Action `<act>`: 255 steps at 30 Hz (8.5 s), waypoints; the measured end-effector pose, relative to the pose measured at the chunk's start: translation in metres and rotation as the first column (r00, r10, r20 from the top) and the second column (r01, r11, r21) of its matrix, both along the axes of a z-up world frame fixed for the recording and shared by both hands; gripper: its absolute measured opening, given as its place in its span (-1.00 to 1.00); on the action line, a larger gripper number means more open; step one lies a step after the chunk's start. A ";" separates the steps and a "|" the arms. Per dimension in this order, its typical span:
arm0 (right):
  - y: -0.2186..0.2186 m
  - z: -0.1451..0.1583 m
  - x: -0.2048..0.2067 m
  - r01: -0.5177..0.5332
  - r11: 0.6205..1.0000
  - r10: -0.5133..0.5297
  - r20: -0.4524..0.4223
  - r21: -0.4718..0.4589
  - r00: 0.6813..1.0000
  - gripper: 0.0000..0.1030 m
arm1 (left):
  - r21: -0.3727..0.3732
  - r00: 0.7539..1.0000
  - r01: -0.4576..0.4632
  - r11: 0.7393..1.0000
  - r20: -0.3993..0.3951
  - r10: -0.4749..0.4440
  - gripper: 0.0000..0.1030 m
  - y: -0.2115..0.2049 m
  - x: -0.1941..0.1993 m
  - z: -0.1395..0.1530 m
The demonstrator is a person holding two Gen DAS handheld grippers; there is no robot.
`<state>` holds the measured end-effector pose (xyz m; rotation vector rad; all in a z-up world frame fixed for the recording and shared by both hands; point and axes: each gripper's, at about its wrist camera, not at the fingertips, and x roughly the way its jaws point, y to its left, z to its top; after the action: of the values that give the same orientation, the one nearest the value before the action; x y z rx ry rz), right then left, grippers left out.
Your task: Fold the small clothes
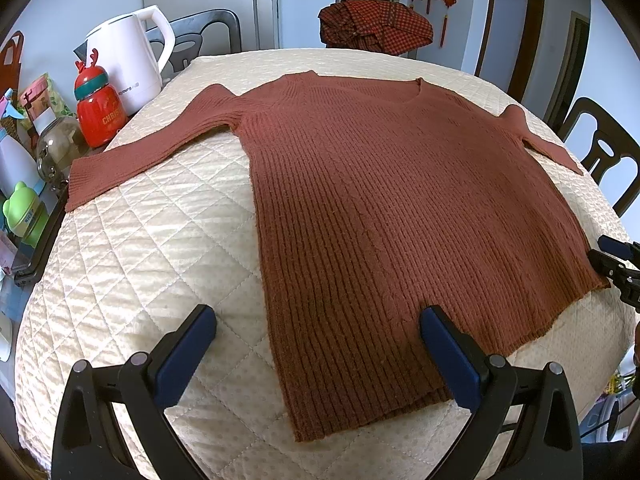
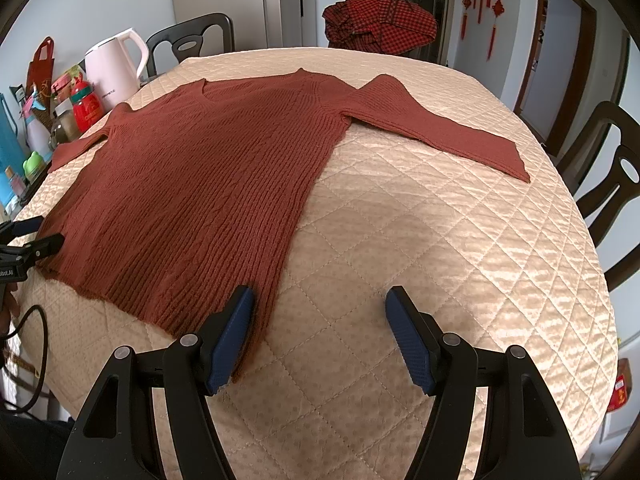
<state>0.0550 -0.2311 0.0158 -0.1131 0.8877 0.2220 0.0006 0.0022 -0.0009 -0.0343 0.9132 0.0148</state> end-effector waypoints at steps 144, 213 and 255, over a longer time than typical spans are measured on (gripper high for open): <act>0.002 -0.001 0.001 0.006 1.000 -0.006 -0.010 -0.002 1.000 0.34 | -0.003 1.000 -0.011 1.000 0.001 0.011 1.00 0.001 -0.001 0.000; 0.070 0.026 0.071 -0.135 0.991 0.135 0.036 -0.010 0.990 0.34 | -0.135 0.912 -0.389 0.911 0.084 0.401 0.98 0.161 0.067 0.008; 0.038 0.024 0.090 -0.078 0.988 0.076 0.017 0.130 0.997 0.34 | -0.292 0.967 0.153 0.944 0.241 -0.082 -0.68 0.007 0.206 0.071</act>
<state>0.1450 -0.1936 0.0398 -0.0266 0.8551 0.3504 0.2069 0.0094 0.0701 -0.2682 0.6806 -0.2407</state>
